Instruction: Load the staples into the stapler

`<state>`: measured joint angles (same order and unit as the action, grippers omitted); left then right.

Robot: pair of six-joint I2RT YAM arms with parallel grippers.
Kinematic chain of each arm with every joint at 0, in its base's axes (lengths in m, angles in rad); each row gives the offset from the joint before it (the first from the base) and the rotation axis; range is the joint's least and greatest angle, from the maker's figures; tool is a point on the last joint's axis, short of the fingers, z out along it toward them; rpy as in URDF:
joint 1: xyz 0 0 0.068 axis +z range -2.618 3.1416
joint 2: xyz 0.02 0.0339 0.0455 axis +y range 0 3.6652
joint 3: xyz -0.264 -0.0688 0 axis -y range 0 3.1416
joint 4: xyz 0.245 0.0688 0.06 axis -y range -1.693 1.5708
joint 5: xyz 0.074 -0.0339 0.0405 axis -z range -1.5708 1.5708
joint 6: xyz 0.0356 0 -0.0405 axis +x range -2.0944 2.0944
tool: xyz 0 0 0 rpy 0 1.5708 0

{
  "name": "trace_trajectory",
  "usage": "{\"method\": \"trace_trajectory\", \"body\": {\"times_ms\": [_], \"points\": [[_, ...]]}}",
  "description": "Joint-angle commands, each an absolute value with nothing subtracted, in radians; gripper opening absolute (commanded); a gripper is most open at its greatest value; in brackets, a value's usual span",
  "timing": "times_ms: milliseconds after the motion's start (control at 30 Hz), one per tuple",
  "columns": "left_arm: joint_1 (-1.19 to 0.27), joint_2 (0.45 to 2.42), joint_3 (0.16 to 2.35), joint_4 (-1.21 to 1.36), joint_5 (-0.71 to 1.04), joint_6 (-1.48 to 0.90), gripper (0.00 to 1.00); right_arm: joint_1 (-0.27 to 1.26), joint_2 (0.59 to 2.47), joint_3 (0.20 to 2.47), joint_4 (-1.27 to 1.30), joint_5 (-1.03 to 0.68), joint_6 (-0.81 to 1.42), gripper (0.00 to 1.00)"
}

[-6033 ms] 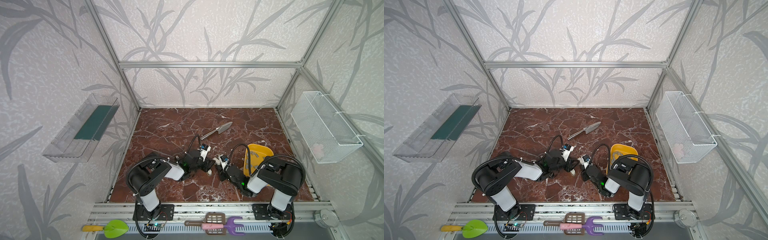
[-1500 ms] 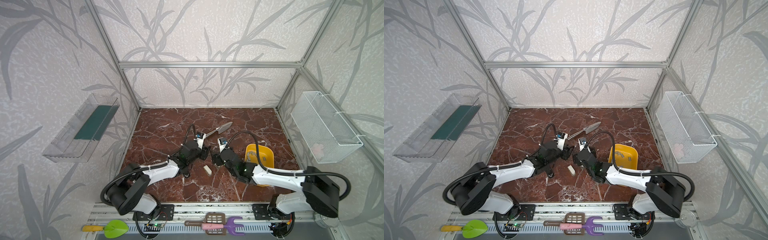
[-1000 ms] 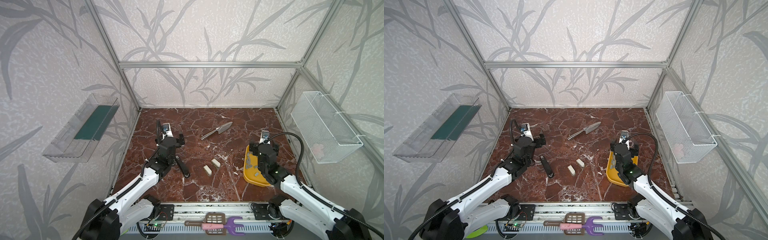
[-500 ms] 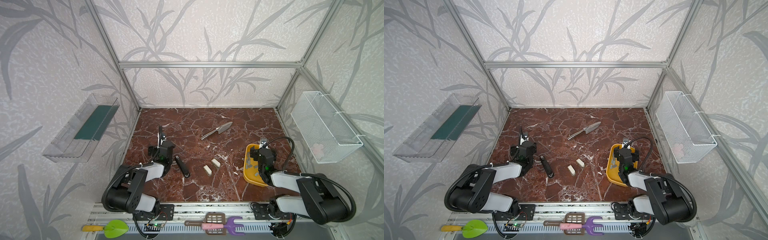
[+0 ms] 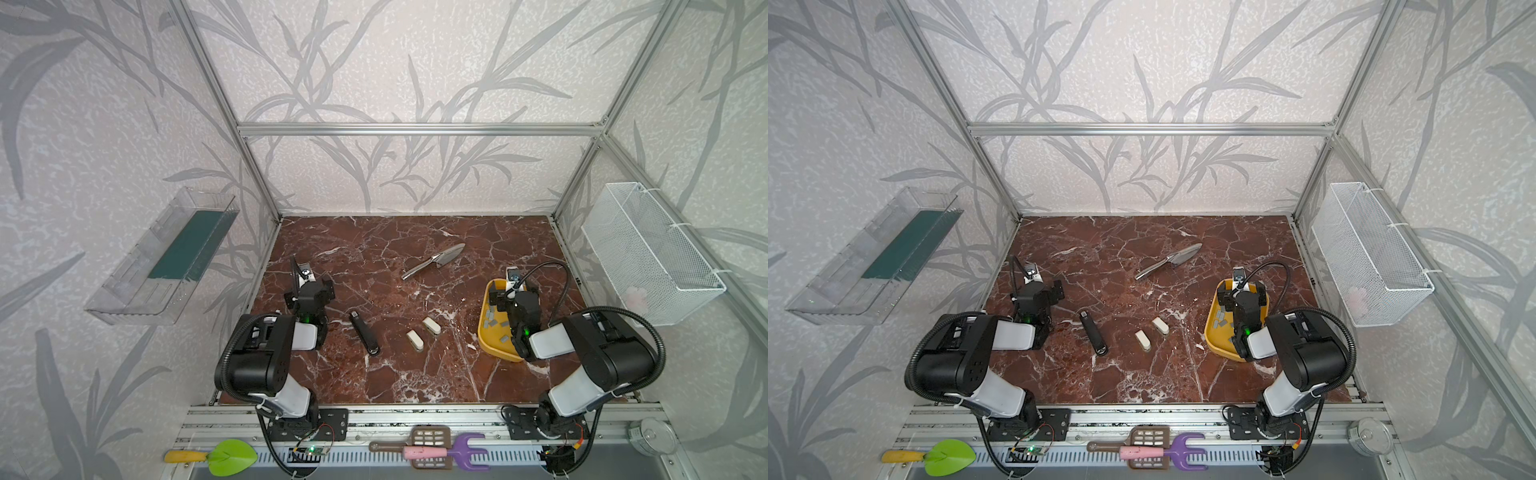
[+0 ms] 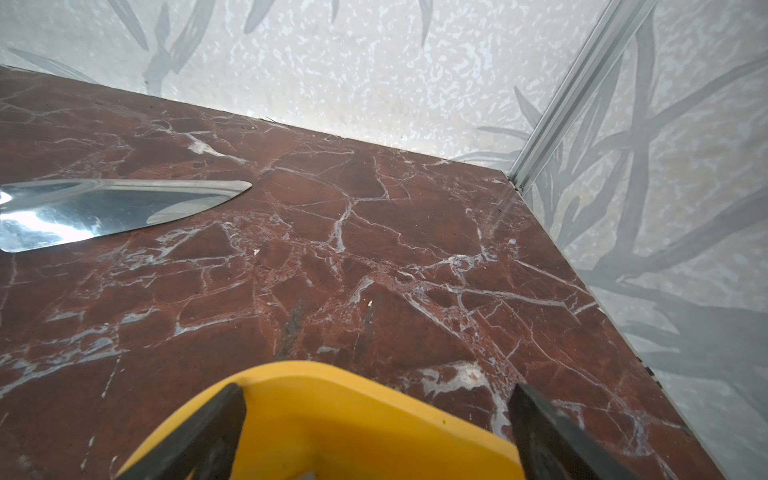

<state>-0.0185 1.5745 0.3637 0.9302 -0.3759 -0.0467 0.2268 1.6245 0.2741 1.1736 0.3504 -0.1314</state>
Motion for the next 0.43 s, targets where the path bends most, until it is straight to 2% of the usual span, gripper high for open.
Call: {"method": "trace_trajectory", "body": {"times_ms": [0, 400], "points": [[-0.018, 1.575, 0.36, 0.994, -0.349, -0.064, 1.0, 0.23, 1.631, 0.282, 1.227, 0.338, -0.144, 0.99], [-0.018, 1.575, 0.359, 0.996, -0.349, -0.064, 0.99, 0.218, 1.62, 0.31, 1.16, 0.322, -0.129, 0.99]]}}
